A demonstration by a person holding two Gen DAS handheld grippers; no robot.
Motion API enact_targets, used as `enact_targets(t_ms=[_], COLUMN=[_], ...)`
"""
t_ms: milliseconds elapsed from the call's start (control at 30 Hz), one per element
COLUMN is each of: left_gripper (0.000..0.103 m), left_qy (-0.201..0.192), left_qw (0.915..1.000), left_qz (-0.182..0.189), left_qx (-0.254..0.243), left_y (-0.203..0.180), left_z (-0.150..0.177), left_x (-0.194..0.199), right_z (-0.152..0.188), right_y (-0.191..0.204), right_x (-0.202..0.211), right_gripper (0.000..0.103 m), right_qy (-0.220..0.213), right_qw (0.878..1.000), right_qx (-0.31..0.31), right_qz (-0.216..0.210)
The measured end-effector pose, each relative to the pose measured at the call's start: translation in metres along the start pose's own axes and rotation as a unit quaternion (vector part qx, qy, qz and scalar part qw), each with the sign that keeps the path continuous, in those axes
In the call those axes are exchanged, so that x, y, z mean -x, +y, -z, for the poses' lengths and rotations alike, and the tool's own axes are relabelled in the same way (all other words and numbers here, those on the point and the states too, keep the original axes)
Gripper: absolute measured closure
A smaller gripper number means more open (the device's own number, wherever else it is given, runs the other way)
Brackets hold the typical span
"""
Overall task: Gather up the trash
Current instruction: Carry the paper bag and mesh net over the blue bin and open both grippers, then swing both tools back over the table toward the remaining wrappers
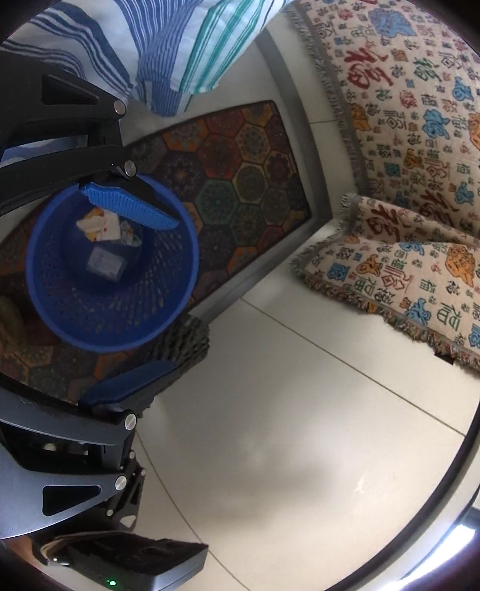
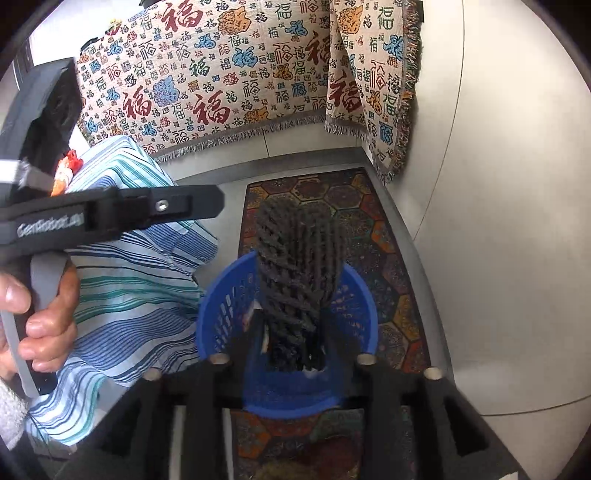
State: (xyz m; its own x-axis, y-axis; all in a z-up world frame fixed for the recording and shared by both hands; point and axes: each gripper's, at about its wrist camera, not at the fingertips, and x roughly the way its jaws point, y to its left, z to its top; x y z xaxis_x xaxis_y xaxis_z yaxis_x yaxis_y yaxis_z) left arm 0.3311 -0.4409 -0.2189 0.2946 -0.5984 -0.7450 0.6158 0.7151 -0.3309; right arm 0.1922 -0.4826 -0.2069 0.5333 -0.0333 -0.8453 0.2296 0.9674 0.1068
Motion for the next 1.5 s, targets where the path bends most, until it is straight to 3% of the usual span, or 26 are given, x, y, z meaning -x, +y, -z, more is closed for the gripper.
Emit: enact_targets(t_ms=[167, 233, 333, 467, 633, 767, 867, 1067, 1233, 1400, 1500], left_gripper=[0.027, 0.026, 0.023, 0.017, 0.010, 0.009, 0.009, 0.009, 0.009, 0.009, 0.000], left_qy=[-0.002, -0.008, -0.022, -0.048, -0.077, -0.077, -0.067, -0.070, -0.069, -0.048, -0.035], left_qw=[1.0000, 0.9999, 0.9996, 0.9986, 0.9950, 0.9895, 0.9813, 0.9518, 0.9349, 0.9353, 0.9390], left_qz=[-0.002, -0.011, -0.020, -0.021, -0.064, -0.121, -0.174, -0.276, -0.312, -0.322, -0.320], left_qx=[0.005, 0.000, 0.000, 0.006, -0.008, 0.021, 0.048, 0.113, 0.155, 0.139, 0.121], left_y=[0.004, 0.002, 0.002, 0.002, 0.014, 0.055, 0.098, 0.192, 0.254, 0.282, 0.293], left_z=[0.000, 0.001, 0.000, 0.009, 0.047, 0.090, 0.125, 0.177, 0.197, 0.203, 0.198], left_x=[0.000, 0.006, 0.023, 0.072, 0.154, 0.210, 0.248, 0.303, 0.321, 0.324, 0.321], right_z=[-0.002, -0.004, -0.008, -0.018, -0.036, -0.046, -0.047, -0.036, -0.021, -0.023, -0.031], right_y=[0.001, 0.004, 0.008, 0.019, 0.060, 0.115, 0.165, 0.271, 0.340, 0.361, 0.363], right_x=[0.000, 0.005, 0.012, 0.027, 0.053, 0.064, 0.063, 0.042, 0.013, -0.001, -0.009], right_gripper=[0.056, 0.047, 0.044, 0.044, 0.043, 0.039, 0.039, 0.039, 0.039, 0.038, 0.032], right_qy=[0.003, -0.006, -0.019, -0.046, -0.102, -0.134, -0.133, -0.094, -0.052, -0.030, -0.031], right_qw=[1.000, 1.000, 1.000, 0.998, 0.993, 0.988, 0.984, 0.973, 0.964, 0.968, 0.970], right_qx=[0.003, 0.007, 0.012, 0.016, 0.050, 0.082, 0.113, 0.179, 0.239, 0.230, 0.221], right_qz=[0.000, 0.005, 0.015, 0.034, 0.031, -0.002, -0.041, -0.111, -0.106, -0.098, -0.095])
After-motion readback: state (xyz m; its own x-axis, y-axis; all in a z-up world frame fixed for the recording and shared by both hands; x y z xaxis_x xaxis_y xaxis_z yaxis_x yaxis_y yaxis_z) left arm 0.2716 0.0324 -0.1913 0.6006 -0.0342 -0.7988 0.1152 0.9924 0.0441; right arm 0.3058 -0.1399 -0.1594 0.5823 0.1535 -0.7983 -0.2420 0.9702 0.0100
